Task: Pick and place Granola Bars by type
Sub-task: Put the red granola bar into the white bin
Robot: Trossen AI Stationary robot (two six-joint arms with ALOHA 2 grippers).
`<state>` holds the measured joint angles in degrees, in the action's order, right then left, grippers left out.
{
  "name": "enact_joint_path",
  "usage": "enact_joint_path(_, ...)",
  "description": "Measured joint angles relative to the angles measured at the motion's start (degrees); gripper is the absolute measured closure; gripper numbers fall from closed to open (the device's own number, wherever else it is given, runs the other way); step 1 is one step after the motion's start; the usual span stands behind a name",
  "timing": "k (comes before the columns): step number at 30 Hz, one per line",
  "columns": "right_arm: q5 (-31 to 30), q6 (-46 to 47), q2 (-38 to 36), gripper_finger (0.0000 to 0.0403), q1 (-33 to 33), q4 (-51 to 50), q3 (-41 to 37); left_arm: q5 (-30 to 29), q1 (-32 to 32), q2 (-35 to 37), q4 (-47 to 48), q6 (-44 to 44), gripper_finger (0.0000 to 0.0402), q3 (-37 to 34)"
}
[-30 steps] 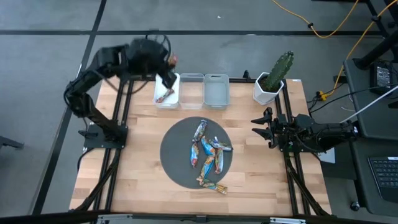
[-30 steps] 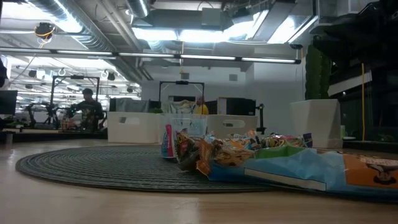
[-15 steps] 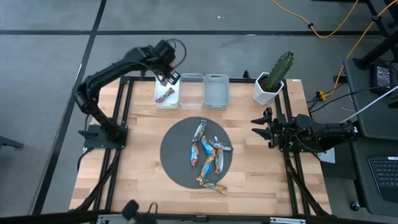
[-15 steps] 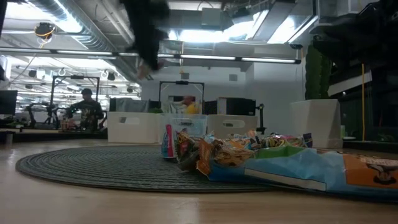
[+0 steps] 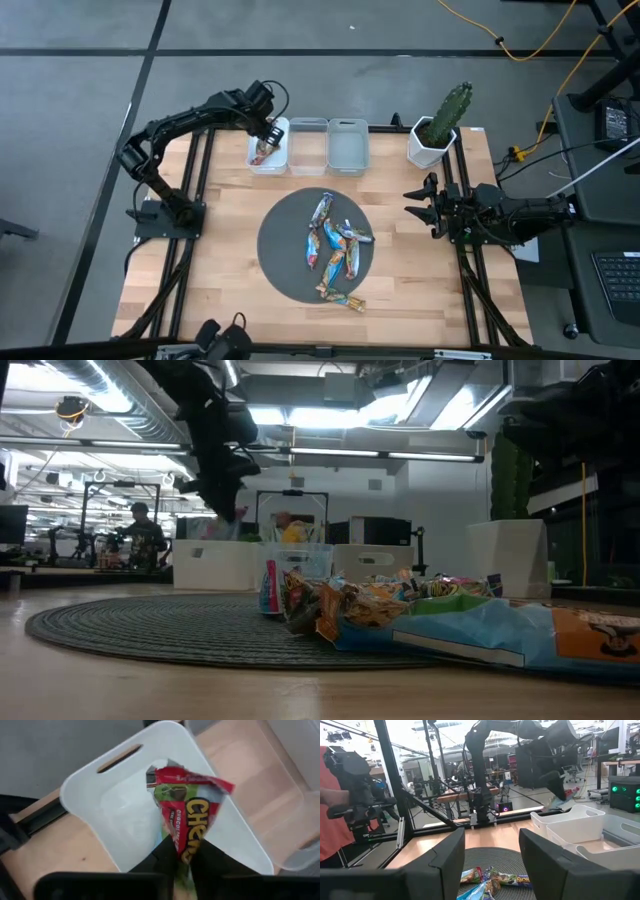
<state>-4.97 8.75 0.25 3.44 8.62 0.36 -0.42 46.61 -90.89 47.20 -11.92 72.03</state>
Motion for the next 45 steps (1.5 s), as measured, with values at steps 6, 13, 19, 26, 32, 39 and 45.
enact_joint_path(6, 0.0, 0.0, 0.0, 0.0214, 0.0, 0.0, 0.0, 0.7, 0.2, 0.0, 0.2, 2.0, 0.0277, 0.1)
enact_joint_path(13, 0.0, 0.0, 0.0, 0.0214, 0.0, 0.0, 0.0, 12.1, -1.3, 1.2, 1.1, 2.1, 0.0224, 6.5)
enact_joint_path(19, 0.0, 0.0, 0.0, 0.0214, 0.0, 0.0, 0.0, 18.1, -9.9, 7.5, 0.9, 2.2, 0.0230, 16.5)
enact_joint_path(26, 0.0, 0.0, 0.0, 0.0214, 0.0, 0.0, 0.0, 9.1, -26.2, 14.7, 0.5, 0.7, 0.0238, 28.0)
enact_joint_path(32, 0.0, -0.1, 0.0, 0.0214, 0.0, 0.0, 0.0, -1.5, -37.9, 14.8, 0.5, -6.0, 0.0238, 31.2)
enact_joint_path(39, 0.0, -0.1, 0.0, 0.0214, 0.0, -0.1, 0.0, -6.6, -48.6, 7.8, -5.5, -16.6, 0.0238, 31.2)
enact_joint_path(45, 0.0, -0.1, 0.0, 0.0214, 0.0, -0.2, 0.0, -2.7, -51.5, 2.2, -11.2, -21.2, 0.0238, 31.2)
